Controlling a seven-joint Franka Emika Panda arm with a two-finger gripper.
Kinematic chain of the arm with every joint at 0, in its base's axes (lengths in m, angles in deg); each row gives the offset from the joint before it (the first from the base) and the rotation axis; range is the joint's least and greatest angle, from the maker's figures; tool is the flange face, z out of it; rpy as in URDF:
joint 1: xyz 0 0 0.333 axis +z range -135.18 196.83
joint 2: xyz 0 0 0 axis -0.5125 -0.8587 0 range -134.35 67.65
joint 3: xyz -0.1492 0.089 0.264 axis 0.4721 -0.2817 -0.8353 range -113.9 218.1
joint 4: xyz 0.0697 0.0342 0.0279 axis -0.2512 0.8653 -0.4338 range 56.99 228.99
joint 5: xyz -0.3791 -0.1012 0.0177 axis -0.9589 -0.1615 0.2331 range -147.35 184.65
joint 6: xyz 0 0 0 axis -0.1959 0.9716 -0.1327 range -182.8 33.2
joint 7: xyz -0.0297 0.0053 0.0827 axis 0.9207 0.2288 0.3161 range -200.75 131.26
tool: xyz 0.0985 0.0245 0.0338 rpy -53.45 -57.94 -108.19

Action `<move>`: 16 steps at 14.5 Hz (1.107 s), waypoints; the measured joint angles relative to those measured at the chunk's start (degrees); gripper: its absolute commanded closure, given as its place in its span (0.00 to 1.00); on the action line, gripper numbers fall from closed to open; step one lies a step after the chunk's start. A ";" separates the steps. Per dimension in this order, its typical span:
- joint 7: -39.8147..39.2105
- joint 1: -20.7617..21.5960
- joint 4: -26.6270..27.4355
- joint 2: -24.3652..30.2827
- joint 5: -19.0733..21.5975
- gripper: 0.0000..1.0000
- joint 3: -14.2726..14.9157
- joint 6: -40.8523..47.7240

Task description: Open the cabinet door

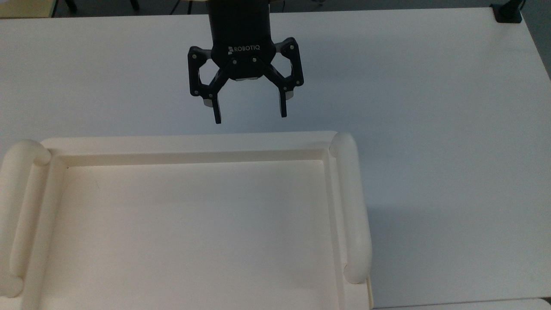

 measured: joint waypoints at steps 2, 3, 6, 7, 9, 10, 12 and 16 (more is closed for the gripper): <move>2.85 0.91 -2.92 -3.33 0.00 0.00 -0.01 -3.96; 3.57 1.19 -3.70 -4.38 0.00 0.04 -0.01 -5.04; 6.41 2.42 -7.78 -8.83 -0.77 0.21 -0.02 -7.08; 6.82 2.66 -8.44 -9.46 -1.23 0.38 -0.02 -7.61; 8.40 3.14 -9.22 -10.06 -1.79 0.57 -0.02 -8.15; 8.95 3.25 -9.40 -10.09 -2.20 0.60 -0.02 -8.16; 9.09 3.60 -9.51 -10.03 -2.34 0.75 -0.03 -8.16; 9.78 3.69 -9.53 -9.88 -3.68 1.00 0.24 -8.15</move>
